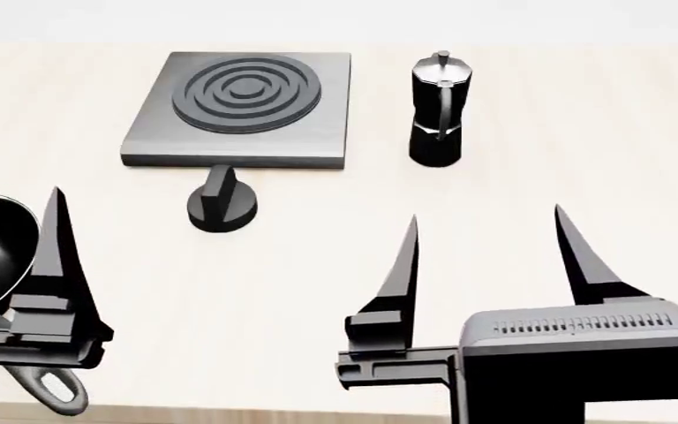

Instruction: Turn on the stove.

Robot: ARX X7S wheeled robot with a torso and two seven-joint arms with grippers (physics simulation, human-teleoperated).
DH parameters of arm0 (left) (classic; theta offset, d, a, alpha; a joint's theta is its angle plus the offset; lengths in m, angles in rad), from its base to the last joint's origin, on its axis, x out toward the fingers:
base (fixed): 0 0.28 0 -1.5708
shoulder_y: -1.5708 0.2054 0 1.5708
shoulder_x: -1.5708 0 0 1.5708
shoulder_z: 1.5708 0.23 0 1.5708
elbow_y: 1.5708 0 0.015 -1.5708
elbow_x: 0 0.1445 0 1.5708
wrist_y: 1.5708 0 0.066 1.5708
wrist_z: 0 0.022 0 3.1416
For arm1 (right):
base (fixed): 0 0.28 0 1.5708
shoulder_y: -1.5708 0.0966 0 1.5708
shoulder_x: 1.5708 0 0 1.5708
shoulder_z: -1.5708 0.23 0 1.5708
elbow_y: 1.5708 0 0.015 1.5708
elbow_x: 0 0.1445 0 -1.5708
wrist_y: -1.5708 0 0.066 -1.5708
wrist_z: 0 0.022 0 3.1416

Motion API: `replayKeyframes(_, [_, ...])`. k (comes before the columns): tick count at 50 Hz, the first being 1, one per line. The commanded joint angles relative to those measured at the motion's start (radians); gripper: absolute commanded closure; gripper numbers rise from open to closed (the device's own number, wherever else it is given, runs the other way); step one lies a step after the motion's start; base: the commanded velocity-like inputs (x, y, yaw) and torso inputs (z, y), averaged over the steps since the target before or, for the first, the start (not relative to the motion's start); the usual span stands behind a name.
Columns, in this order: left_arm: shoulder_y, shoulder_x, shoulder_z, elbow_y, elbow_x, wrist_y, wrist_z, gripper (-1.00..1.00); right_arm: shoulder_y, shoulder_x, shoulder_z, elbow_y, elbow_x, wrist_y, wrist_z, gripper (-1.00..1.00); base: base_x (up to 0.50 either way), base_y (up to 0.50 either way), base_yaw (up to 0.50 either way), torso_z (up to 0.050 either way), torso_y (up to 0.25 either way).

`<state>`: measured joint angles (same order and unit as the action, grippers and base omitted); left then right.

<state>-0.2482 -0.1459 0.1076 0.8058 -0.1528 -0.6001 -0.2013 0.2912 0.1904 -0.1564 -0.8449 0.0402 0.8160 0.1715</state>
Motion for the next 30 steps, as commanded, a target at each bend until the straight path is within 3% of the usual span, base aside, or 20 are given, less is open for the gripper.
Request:
replayKeyframes(1, [0.001, -0.008, 0.001, 0.000, -0.014, 0.003, -0.009, -1.00, 0.021, 0.008, -0.016, -0.007, -0.008, 0.008, 0.014, -1.00, 0.00, 0.00, 0.00, 0.000, 0.000])
replayKeyframes(12, [-0.002, -0.014, 0.001, -0.001, -0.026, 0.000, -0.020, -1.00, 0.036, 0.031, -0.056, -0.004, -0.016, 0.041, 0.011, -1.00, 0.00, 0.00, 0.00, 0.000, 0.000])
replayKeyframes(30, [0.003, -0.028, 0.016, -0.009, -0.030, 0.012, -0.035, -1.00, 0.035, 0.042, -0.068, -0.006, -0.019, 0.039, 0.024, -1.00, 0.00, 0.15, 0.00, 0.000, 0.000])
